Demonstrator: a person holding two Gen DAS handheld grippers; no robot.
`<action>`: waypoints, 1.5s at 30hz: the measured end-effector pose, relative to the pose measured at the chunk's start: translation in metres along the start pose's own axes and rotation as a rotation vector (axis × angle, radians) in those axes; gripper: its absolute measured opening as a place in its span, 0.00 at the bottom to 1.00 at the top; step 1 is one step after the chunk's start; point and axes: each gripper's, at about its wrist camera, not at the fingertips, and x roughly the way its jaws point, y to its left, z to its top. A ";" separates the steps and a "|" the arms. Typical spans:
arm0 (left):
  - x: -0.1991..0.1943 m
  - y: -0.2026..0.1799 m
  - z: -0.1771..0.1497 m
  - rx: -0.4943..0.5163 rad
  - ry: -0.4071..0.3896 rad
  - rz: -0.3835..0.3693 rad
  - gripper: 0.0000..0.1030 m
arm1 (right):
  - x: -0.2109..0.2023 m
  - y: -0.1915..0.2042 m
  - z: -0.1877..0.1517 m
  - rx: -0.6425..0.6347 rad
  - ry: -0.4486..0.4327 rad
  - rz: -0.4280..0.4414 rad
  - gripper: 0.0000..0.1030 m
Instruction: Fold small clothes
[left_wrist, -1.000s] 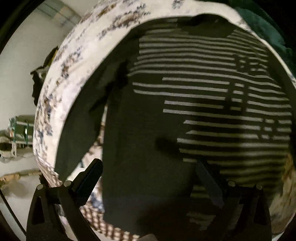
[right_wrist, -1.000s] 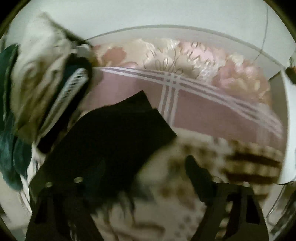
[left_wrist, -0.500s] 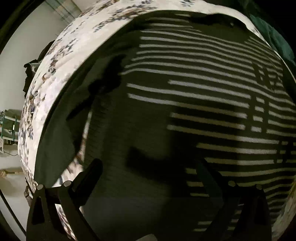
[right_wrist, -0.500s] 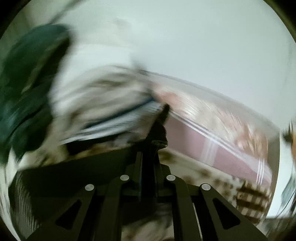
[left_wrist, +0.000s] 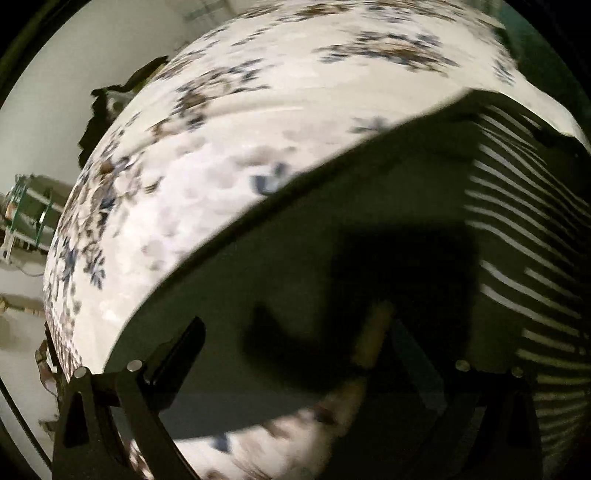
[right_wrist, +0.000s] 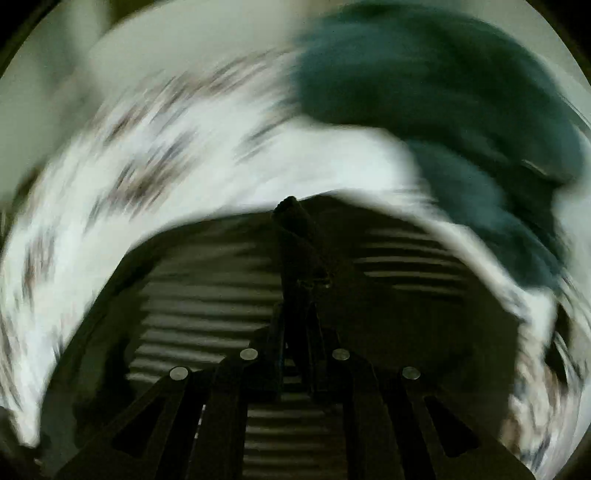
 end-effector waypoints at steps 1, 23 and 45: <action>0.004 0.009 0.001 -0.013 0.003 0.002 1.00 | 0.014 0.027 -0.002 -0.059 0.013 -0.002 0.09; -0.006 0.192 -0.136 -0.501 0.266 -0.095 1.00 | -0.029 -0.052 -0.126 0.171 0.301 0.176 0.74; -0.035 0.233 -0.066 -0.617 -0.104 -0.008 0.07 | -0.018 -0.122 -0.189 0.210 0.299 -0.159 0.82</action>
